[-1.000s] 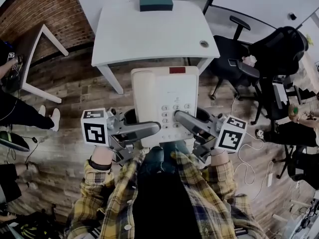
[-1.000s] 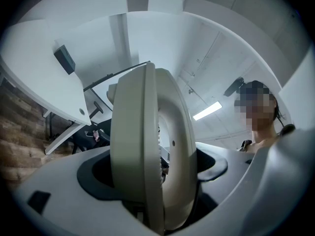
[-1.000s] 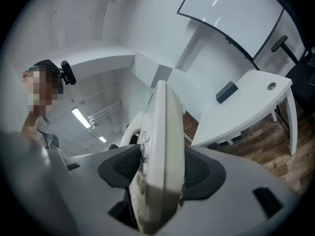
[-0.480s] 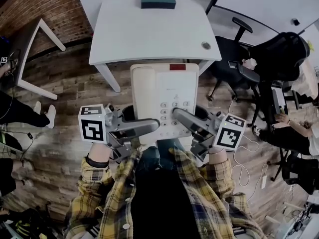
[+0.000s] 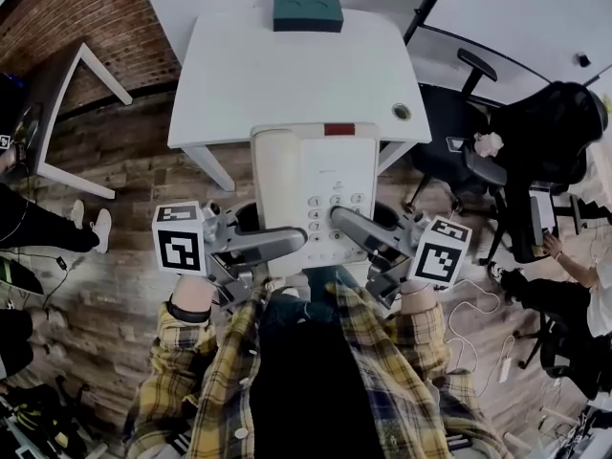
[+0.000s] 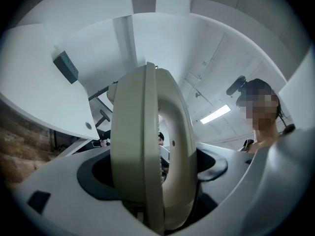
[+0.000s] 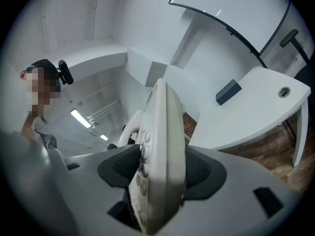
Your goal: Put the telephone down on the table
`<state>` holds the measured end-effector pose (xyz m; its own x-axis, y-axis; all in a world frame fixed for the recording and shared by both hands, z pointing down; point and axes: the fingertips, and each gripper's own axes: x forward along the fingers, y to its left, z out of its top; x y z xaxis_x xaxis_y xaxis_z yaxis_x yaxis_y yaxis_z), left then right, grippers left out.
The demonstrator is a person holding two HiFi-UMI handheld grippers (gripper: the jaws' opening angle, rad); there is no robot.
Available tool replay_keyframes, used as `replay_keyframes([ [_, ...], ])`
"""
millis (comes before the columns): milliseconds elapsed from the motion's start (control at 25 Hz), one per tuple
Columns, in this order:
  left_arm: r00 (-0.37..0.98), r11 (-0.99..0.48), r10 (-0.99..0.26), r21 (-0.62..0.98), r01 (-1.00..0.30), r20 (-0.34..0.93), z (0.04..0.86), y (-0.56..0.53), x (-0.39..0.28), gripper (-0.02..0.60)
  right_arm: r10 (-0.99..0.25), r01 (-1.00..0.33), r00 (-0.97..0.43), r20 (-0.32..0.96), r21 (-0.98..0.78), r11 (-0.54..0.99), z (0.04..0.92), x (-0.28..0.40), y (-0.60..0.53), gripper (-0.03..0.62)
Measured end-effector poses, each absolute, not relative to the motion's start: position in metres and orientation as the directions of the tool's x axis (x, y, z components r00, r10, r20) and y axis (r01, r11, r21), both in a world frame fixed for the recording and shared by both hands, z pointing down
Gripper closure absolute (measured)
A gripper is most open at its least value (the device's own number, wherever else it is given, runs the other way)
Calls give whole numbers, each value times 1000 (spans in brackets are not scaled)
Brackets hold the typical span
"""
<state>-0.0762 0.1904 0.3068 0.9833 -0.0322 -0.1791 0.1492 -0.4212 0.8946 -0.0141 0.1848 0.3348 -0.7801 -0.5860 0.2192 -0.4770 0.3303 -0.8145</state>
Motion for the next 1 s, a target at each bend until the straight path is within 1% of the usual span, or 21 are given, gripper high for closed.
replay_keyframes([
  [480,983,-440,-111,894,84,-147,292,108,-27,184,-525,-420,-831,181,-824,381,322,33,97,339],
  [800,981,-465,-141,884,55,-136,300,70,4,184,-499,-397,-851,162,-821,410,331,63,56,339],
  [1000,979,-457,-163,889,32,-120,307,55,12,184,-480,-378,-864,155,-829,412,338,71,40,339],
])
